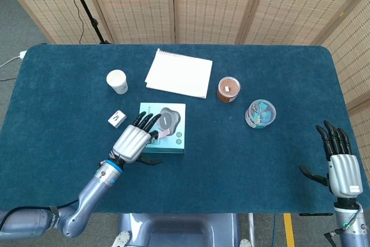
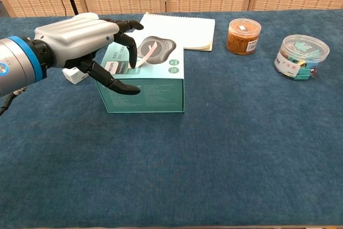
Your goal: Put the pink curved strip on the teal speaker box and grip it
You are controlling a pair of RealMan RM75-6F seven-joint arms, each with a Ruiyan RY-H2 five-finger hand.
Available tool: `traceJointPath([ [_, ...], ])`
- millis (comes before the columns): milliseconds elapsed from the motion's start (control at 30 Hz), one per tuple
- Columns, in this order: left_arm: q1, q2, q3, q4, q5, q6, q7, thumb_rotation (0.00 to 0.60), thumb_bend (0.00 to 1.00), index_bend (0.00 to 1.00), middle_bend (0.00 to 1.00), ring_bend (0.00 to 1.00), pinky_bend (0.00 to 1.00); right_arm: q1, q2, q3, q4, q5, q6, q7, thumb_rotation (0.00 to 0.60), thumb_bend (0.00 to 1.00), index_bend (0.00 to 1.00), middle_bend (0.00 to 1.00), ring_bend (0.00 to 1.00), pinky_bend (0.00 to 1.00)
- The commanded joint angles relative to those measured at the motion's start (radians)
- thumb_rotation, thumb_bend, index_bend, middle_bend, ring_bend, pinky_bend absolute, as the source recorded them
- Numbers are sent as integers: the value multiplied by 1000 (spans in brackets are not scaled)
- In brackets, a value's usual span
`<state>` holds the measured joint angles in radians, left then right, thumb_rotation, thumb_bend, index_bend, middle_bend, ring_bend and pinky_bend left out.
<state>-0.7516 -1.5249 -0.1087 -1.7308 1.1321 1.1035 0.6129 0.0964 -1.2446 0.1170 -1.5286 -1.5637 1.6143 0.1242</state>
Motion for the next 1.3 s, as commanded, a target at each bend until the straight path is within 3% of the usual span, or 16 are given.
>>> traceJointPath([
  [33, 1, 1, -1, 3, -3, 2, 3, 263, 0, 437, 0, 0, 0, 0, 1, 0, -1, 0, 0, 1, 600, 0, 0, 0, 0, 0],
  [1300, 11, 14, -1, 14, 5, -3, -15, 261, 0, 437, 0, 0, 0, -2, 4, -1, -15, -5, -1, 1, 600, 0, 0, 0, 0, 0],
])
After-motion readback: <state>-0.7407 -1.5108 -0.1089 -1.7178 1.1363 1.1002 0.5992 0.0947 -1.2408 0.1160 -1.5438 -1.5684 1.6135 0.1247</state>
